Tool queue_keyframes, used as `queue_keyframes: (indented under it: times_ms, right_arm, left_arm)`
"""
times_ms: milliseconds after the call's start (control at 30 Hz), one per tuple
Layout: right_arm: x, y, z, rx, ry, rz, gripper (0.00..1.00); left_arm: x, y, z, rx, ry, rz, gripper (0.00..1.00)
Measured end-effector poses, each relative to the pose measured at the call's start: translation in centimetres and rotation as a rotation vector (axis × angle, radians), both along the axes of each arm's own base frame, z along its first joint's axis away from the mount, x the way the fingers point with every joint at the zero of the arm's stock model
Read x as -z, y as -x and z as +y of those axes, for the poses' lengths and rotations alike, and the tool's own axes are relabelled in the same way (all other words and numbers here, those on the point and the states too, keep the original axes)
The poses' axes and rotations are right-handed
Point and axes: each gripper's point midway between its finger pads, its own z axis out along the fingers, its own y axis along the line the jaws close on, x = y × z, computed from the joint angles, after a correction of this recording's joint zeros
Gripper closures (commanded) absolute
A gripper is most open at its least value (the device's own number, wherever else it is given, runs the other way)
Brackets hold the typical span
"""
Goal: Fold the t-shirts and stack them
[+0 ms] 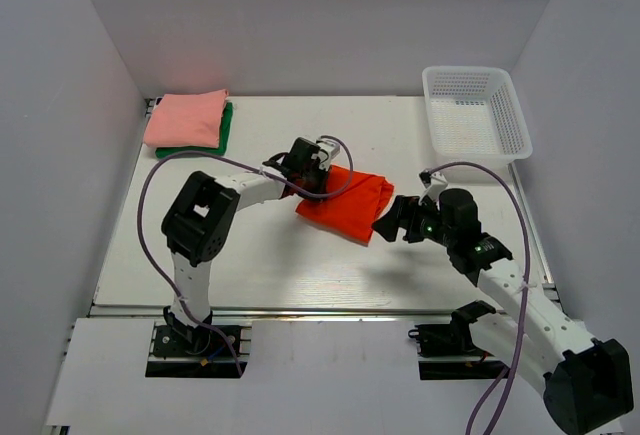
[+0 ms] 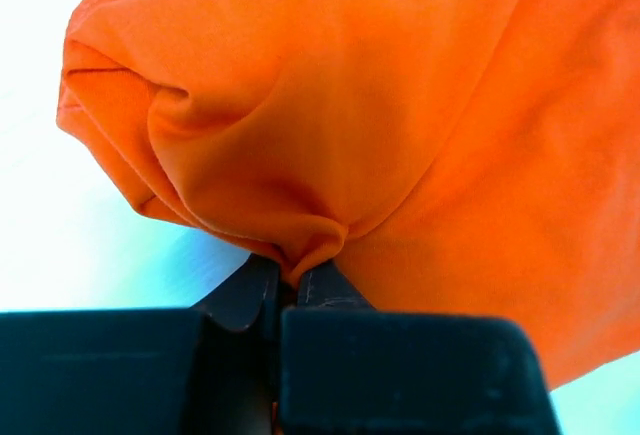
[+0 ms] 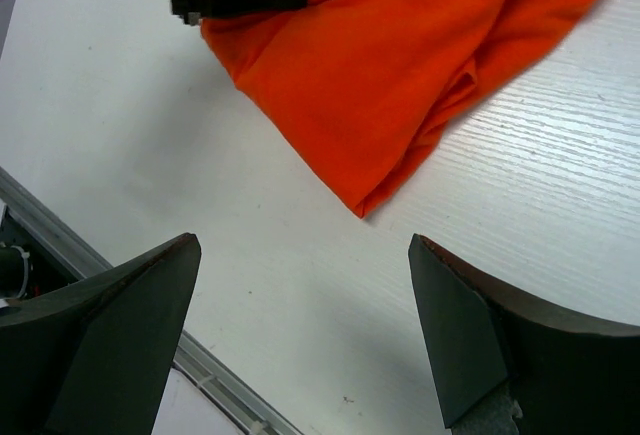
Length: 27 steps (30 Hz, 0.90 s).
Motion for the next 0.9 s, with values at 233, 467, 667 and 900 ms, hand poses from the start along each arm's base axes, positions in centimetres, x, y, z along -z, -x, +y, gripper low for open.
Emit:
queue_keyframes:
  times_ms: [233, 467, 667, 900]
  right_arm:
    - [0.5, 0.3, -1.1, 0.043, 0.025, -0.012, 0.1]
    - [-0.1, 0.0, -1.5, 0.069, 0.032, -0.045, 0.1]
    - [0.2, -0.2, -1.7, 0.077, 0.048, -0.045, 0.1]
    - [0.5, -0.4, -1.8, 0.08, 0.063, -0.029, 0.1]
  left_arm:
    - [-4.9, -1.6, 5.0, -0.11, -0.172, -0.151, 1.0]
    - [-14.1, -4.8, 11.3, -0.251, -0.349, -0.431, 1.0]
    - [-16.9, -7.0, 16.9, -0.315, -0.51, -0.519, 1.0]
    - [-22.7, -10.3, 22.8, -0.379, -0.601, -0.624, 1.0]
